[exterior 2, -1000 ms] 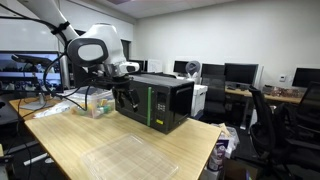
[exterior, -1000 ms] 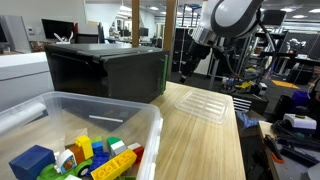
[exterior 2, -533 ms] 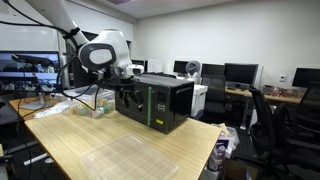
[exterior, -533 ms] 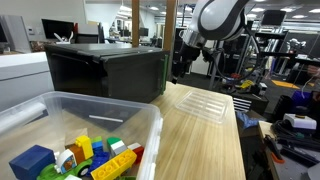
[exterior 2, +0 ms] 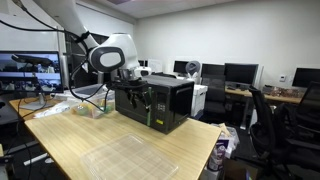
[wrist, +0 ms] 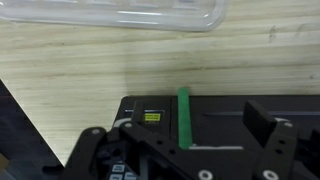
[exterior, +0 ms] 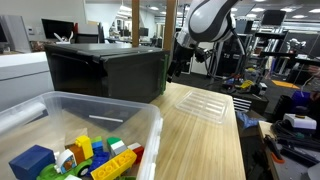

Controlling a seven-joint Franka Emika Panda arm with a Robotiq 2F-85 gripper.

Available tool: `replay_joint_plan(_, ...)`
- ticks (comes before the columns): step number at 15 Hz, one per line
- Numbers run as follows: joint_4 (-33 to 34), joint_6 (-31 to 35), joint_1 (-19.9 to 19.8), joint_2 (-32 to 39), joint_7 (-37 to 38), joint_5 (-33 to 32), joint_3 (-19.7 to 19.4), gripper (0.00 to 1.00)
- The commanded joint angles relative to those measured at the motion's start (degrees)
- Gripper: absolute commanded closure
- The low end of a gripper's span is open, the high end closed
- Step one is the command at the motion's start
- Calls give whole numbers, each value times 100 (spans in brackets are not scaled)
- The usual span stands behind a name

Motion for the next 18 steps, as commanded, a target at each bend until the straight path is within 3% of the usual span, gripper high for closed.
replay_joint_plan(1,83,137,-184,92,-75,131,172,0)
replay_joint_plan(7,-176,886,-309,24,-416,961,482,0)
replay_joint_plan(14,-100,877,-498,226,-941,1754,706,0)
replay_joint_plan(18,-81,899,-586,251,-1063,1769,707,0)
